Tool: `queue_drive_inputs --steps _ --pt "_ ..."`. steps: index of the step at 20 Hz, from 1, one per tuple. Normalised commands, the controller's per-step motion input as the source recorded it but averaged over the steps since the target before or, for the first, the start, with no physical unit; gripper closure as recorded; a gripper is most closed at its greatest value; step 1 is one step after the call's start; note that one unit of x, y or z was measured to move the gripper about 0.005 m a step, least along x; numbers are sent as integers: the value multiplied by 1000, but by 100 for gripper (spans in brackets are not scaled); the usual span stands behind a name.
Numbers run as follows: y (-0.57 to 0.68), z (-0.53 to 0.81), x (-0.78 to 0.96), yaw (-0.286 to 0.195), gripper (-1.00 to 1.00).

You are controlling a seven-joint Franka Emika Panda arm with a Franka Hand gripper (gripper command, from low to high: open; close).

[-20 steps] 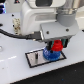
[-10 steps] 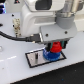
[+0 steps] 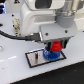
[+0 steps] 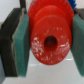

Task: Insert the blue gear onto the right peg, followed by the red gear

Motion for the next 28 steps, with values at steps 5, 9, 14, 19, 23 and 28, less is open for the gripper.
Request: queue_drive_inputs --steps 5,9,14,19,23,28 --pt "-33 113 26 0 100" --pt "-30 61 67 0 100" --pt "-97 -28 183 0 100" --pt "-97 -52 161 0 100" --pt "-96 -41 109 0 100" --pt "-75 254 175 0 100"
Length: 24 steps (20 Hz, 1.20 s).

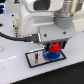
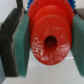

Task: Insert the blue gear onto the right peg, followed by the red gear

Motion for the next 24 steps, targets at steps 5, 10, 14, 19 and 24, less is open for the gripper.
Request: queue_drive_inputs --steps 5,10,14,19,24 --pt "-113 307 237 0 100" --pt "-44 74 97 0 100" --pt "-23 30 169 0 100" --pt "-27 -14 215 0 100" --pt "-42 7 180 0 100"
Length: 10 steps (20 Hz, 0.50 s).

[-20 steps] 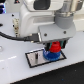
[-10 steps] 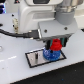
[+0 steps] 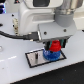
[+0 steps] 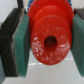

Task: Insert the blue gear onto the right peg, followed by the red gear

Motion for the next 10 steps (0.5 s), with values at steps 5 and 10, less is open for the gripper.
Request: queue_drive_inputs --steps 5,10 --pt "-87 -115 196 0 100" --pt "-27 -52 95 0 100"
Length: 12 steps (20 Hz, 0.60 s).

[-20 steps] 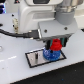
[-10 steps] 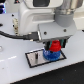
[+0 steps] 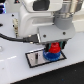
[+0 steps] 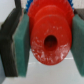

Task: Insert the blue gear onto the right peg, followed by the red gear

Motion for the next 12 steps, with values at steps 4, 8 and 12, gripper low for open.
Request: queue_drive_inputs --steps 4,8,12 --pt "28 47 -152 0 100" --pt "-6 353 -307 0 100" --pt "-53 128 -9 0 100"
